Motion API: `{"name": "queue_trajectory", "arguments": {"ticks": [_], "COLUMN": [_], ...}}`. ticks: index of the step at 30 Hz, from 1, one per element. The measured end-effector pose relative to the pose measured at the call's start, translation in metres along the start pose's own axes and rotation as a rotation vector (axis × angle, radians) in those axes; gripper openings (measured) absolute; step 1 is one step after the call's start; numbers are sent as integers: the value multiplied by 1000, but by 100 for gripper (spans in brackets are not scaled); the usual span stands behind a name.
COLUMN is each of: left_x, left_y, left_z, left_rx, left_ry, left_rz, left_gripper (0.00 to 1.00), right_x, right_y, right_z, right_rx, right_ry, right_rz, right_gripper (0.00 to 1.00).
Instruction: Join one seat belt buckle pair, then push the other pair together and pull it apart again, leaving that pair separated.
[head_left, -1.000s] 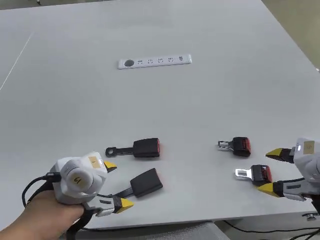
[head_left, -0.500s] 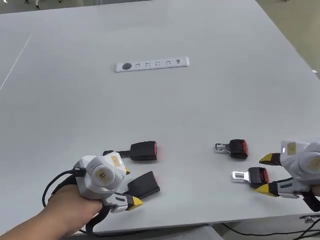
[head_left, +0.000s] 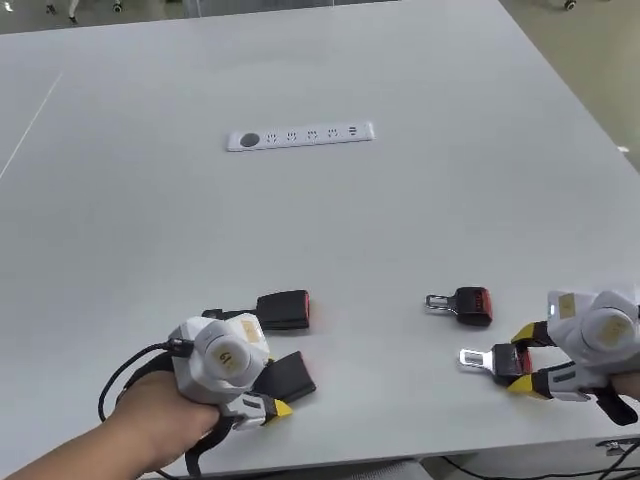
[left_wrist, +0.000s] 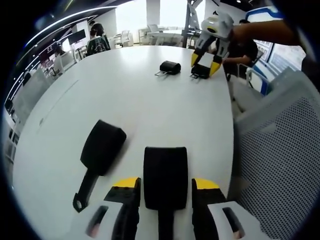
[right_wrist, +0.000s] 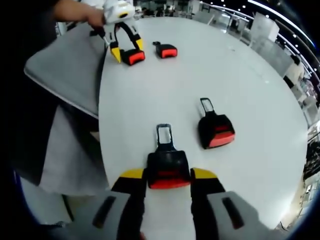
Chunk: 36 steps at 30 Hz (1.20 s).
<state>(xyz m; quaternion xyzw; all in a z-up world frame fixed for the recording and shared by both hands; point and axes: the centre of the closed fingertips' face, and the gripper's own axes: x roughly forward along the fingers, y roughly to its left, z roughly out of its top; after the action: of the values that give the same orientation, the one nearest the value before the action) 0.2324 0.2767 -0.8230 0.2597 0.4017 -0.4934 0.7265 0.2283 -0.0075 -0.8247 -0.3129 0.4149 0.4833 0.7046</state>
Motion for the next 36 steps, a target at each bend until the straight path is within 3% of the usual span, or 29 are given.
{"name": "queue_trajectory", "arguments": {"ticks": [5,13,36], "left_x": [2,3,3], "left_y": [0,-2,-5], "left_z": [-1,-2,-4], "left_rx": [33,69,286], "left_ry": [19,34,112], "left_rz": [-17,-36,-152], "left_gripper": [36,35,35], "right_x": [0,1,0], "right_y": [0,-1,2], "right_z": [0,-1,2], "right_rx": [-19,-56,-143], "right_ry": [11,30,71], "right_rz": [20,52,78], "right_gripper": [34,34,33]}}
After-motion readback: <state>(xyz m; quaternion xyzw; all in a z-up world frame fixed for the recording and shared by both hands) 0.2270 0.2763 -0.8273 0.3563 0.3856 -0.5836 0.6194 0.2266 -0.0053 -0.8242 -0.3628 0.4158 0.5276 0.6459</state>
